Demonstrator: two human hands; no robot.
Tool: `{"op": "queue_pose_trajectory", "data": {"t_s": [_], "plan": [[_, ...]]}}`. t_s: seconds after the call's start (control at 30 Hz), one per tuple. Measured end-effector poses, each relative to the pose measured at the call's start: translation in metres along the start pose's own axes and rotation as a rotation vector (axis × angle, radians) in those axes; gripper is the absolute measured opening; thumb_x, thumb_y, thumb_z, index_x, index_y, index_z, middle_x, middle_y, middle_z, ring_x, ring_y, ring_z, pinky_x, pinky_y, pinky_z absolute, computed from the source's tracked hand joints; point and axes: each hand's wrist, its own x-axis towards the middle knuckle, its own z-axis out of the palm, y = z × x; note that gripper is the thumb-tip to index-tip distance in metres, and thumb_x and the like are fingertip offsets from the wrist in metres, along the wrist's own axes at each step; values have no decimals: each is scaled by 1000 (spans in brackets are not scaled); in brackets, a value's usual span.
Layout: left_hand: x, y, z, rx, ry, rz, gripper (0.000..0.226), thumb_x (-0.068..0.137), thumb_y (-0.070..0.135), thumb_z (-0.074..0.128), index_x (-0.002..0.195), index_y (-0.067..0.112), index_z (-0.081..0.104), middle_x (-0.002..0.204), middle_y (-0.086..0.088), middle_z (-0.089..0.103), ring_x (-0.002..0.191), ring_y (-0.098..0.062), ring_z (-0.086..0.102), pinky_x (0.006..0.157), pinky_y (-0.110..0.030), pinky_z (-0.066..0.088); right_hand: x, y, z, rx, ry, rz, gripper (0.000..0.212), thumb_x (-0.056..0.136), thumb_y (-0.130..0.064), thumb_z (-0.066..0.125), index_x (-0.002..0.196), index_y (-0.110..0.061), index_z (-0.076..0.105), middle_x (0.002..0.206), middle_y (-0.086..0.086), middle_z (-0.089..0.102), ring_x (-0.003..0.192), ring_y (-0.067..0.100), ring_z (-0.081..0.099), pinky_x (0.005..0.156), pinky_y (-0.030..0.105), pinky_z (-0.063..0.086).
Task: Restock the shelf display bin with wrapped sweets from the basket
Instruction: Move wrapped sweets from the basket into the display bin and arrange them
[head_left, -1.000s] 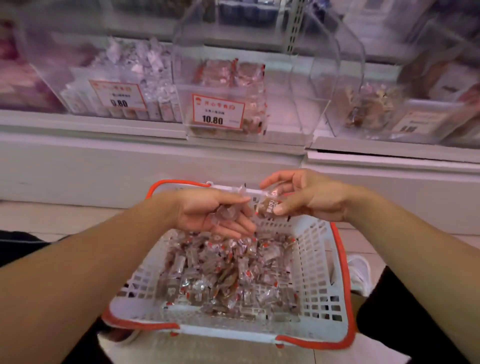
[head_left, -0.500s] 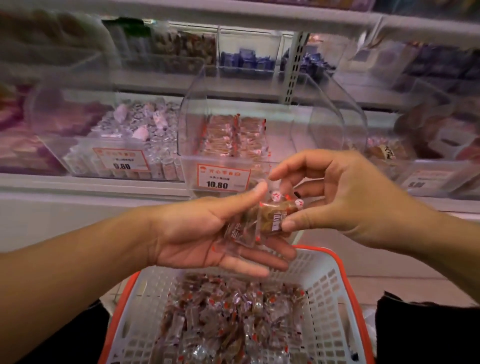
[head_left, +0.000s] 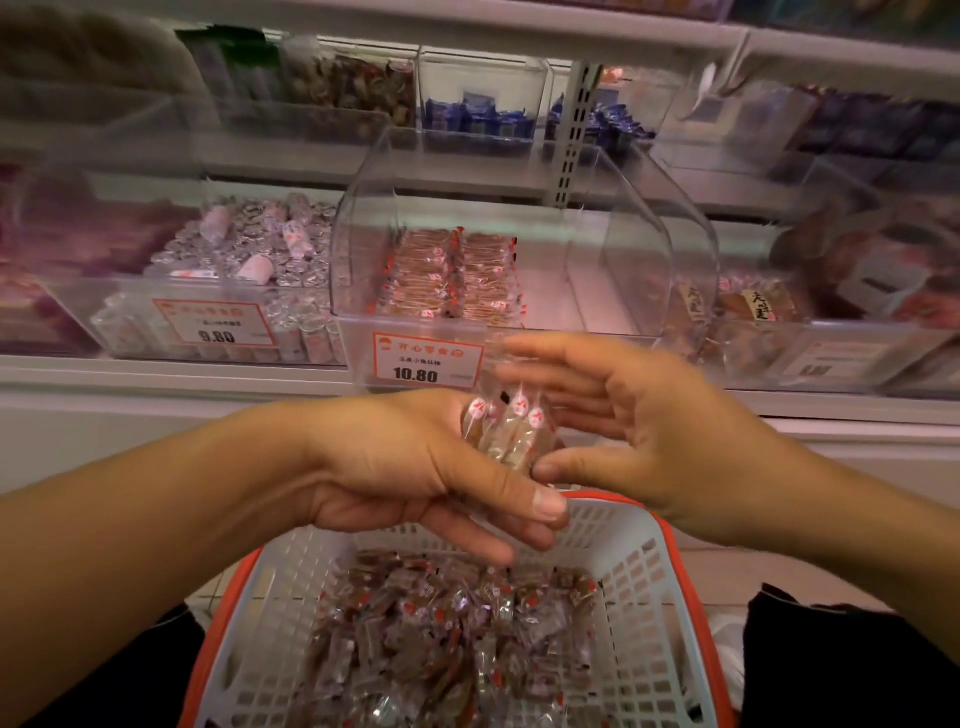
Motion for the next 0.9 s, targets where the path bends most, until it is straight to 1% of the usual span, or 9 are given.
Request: {"op": "queue_pose_trajectory", "data": {"t_s": [0.17, 0.3, 0.43, 0.5, 0.67, 0.73, 0.8, 0.87, 0.9], "plan": [[2, 0, 4, 26, 88, 31, 25, 65, 8, 82, 83, 25, 78, 84, -1, 74, 83, -14, 73, 60, -23, 57, -6, 7, 16, -215, -38, -89, 84, 94, -6, 63, 156, -35, 16, 154, -22, 36, 140, -11, 28, 115, 17, 27], [-1, 5, 5, 249, 147, 32, 26, 68, 2, 85, 70, 24, 72, 67, 2, 67, 64, -9, 68, 55, -22, 55, -3, 3, 14, -217, 8, -140, 83, 86, -12, 75, 151, -36, 31, 144, -21, 49, 135, -6, 41, 111, 22, 37], [-5, 13, 5, 334, 209, 38, 51, 64, -2, 87, 108, 14, 65, 76, -3, 70, 67, -16, 70, 53, -25, 56, 4, -4, 2, -226, 5, -178, 59, 75, -13, 84, 128, -22, 60, 117, -10, 63, 115, 9, 60, 97, 26, 49], [-9, 19, 1, 313, 193, 70, 57, 65, -2, 86, 112, 14, 58, 84, -3, 72, 74, -17, 70, 54, -25, 55, 6, -7, -5, -270, 5, -199, 44, 72, -13, 86, 112, -17, 67, 105, -6, 65, 101, 13, 64, 89, 31, 52], [-17, 38, -14, 104, 180, 154, 39, 73, 22, 73, 109, 13, 61, 101, -16, 74, 84, -24, 72, 62, -27, 58, 6, -17, -22, -381, 136, -239, 34, 68, -12, 86, 96, -17, 66, 89, -7, 65, 84, 17, 62, 77, 38, 51], [-17, 46, -18, 65, 161, 204, 31, 76, 30, 68, 102, 13, 68, 102, -19, 73, 87, -26, 73, 63, -29, 59, 9, -26, -30, -482, 153, -265, 36, 67, -16, 84, 98, -17, 66, 90, -8, 66, 83, 15, 62, 74, 35, 51], [-18, 55, -22, -19, 110, 234, 42, 82, 41, 59, 110, 11, 67, 108, -21, 71, 91, -29, 72, 64, -31, 58, 15, -37, -41, -566, 162, -286, 36, 68, -24, 80, 101, -20, 66, 91, -12, 66, 83, 11, 63, 72, 28, 51], [-15, 65, -28, -51, 217, 302, 46, 91, 47, 46, 116, 11, 62, 109, -20, 71, 91, -28, 72, 64, -32, 58, 26, -44, -56, -610, 187, -269, 35, 69, -33, 77, 101, -25, 66, 90, -13, 67, 83, 8, 64, 71, 23, 52], [-11, 67, -31, 7, 362, 361, 41, 96, 46, 43, 113, 14, 62, 107, -16, 72, 89, -25, 73, 65, -33, 58, 35, -44, -64, -636, 202, -236, 35, 69, -38, 76, 101, -26, 66, 90, -14, 67, 82, 7, 64, 71, 22, 52]]}}
